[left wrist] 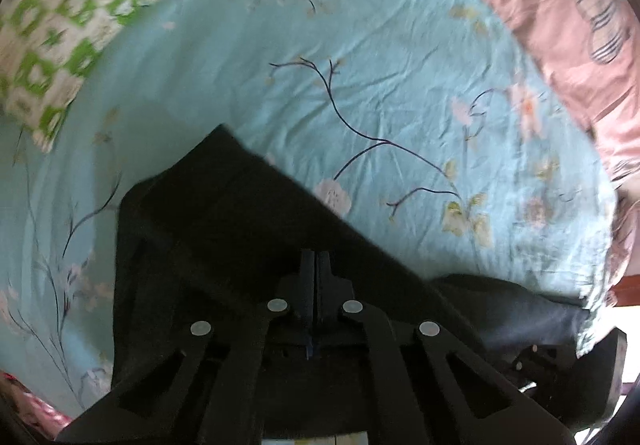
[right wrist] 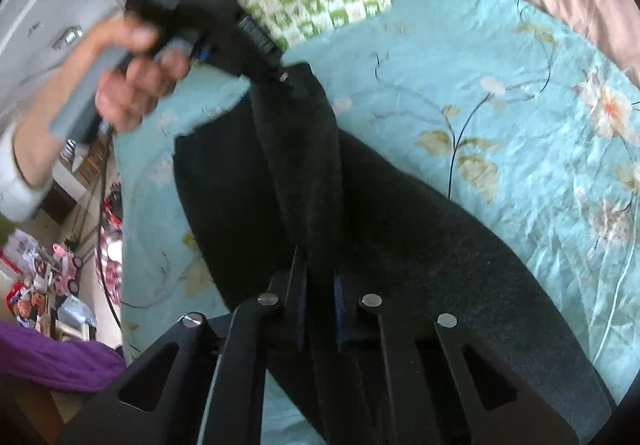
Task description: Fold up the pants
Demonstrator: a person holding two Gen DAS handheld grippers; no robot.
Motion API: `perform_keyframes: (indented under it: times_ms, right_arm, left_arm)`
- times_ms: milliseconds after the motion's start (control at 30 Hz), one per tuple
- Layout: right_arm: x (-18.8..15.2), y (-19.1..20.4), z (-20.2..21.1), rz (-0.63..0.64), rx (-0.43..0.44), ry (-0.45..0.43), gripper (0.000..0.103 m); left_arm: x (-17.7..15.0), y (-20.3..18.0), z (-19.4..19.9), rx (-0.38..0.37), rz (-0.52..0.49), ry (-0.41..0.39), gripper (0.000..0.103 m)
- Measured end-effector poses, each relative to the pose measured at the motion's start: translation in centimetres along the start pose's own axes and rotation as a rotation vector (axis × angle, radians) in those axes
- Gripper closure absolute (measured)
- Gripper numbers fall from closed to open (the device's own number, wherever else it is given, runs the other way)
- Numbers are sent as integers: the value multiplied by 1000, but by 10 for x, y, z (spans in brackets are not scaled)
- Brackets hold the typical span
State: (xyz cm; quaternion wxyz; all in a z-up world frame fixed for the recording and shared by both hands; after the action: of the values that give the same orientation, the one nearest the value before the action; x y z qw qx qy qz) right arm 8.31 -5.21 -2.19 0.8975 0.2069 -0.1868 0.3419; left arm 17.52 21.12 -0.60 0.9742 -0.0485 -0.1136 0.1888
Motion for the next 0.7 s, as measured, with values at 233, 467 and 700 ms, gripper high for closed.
perform_keyframes:
  times_ms: [233, 467, 700]
  right_arm:
    - [2, 23, 21, 69, 2, -45, 93]
    - [-5, 31, 5, 124, -46, 23, 93]
    - [-10, 43, 4, 236, -83, 51, 93]
  left_arm:
    - [-36, 22, 31, -177, 84, -85, 103]
    - [-3, -3, 24, -138, 73, 4, 32]
    - [19, -30, -12, 124, 7, 159, 36]
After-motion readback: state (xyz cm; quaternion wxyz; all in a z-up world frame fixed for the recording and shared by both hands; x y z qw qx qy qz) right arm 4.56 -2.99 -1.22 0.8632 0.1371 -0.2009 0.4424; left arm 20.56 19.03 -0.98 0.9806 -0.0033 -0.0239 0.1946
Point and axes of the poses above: each gripper's, at about its wrist camera, not at the fingertips, and z roughly against the way its jaws point, y to its left, x to its top, the point moved 2 cm from there along -z, roughly the way its jaws point, and after that the axes turned 5 degrees about x, right-handed, at the moved point
